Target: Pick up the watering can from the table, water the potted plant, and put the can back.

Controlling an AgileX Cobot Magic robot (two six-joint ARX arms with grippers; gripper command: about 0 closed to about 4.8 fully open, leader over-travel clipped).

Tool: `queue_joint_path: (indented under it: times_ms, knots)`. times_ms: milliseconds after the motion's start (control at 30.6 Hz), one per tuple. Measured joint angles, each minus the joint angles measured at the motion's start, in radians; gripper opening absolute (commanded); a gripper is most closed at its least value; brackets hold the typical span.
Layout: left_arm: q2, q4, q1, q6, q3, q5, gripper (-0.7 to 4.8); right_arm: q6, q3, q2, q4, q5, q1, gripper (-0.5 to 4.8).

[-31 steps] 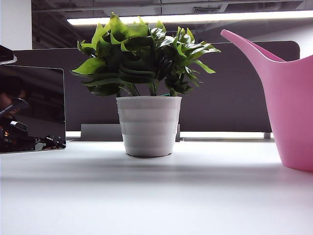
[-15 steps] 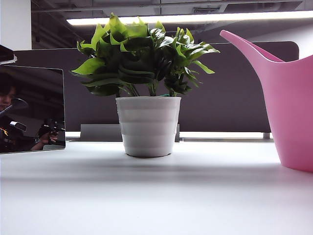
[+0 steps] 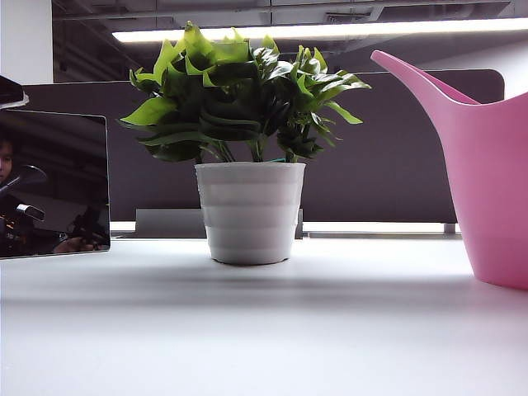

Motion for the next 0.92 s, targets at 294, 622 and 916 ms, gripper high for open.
queue_joint_path:
  times_ms: [294,622,916]
  knots:
    - [0.0,0.0,0.0,0.0,0.0,0.0,-0.05,0.068,-0.347,-0.015,0.126,0.048,0.001,4.79]
    - [0.0,0.0,0.0,0.0,0.0,0.0,-0.05,0.124,-0.564,-0.029,0.354,0.048,0.002,4.79]
    - [0.0,0.0,0.0,0.0,0.0,0.0,-0.05,0.127,-0.661,0.01,0.542,0.139,0.006,4.79]
